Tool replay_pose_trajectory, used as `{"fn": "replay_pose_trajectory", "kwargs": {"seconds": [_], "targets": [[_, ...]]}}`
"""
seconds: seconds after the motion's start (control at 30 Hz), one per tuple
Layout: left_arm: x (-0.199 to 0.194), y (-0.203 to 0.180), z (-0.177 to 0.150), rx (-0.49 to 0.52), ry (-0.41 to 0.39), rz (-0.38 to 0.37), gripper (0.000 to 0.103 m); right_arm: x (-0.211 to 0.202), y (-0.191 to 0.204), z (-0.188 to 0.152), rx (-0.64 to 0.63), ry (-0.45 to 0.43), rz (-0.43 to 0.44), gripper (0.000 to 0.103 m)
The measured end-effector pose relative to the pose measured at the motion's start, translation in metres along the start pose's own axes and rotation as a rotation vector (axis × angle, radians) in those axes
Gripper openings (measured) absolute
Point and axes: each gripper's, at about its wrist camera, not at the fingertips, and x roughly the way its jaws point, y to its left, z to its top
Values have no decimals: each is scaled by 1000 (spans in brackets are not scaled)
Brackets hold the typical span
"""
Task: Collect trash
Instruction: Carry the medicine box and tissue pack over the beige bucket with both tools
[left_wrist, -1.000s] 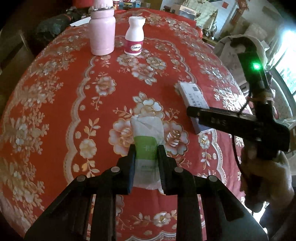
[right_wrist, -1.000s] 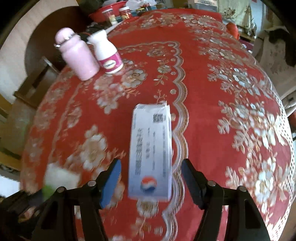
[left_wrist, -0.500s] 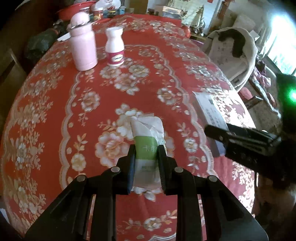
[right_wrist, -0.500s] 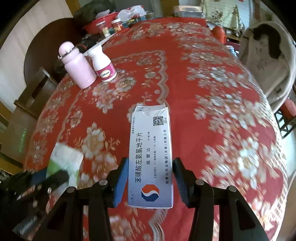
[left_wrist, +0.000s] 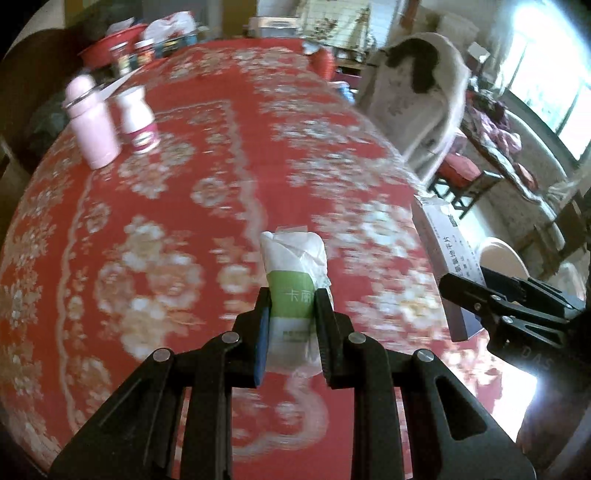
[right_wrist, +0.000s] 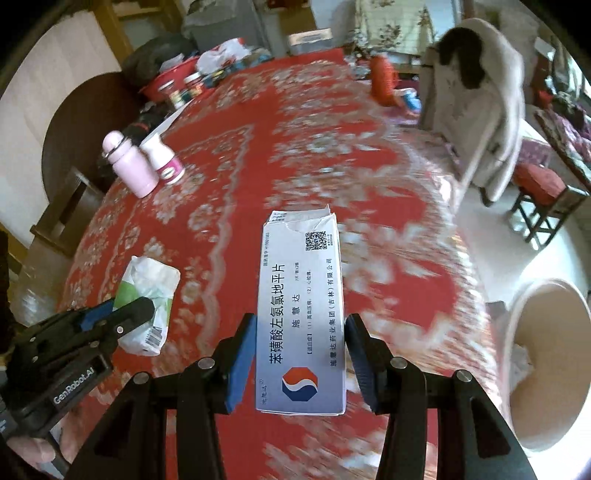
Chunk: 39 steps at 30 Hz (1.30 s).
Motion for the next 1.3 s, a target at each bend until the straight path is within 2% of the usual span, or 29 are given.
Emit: {"fn": "replay_pose_trajectory", "kwargs": {"seconds": [0.4,0.63,0.87,1.3], "targets": [[4,-148,9,138,-1,-126,20,-74,-134,-35,147,-43,-128,47],[18,-225,9,233,21,-190,20,-96,-197,-55,237,-48,-190,47],[36,-269,6,273,60,-221,20,-107,-244,-71,313,-54,-228,47],[65,-300,1,302,99,-270,21,-102,-286,-86,395,-32,-247,47]]}}
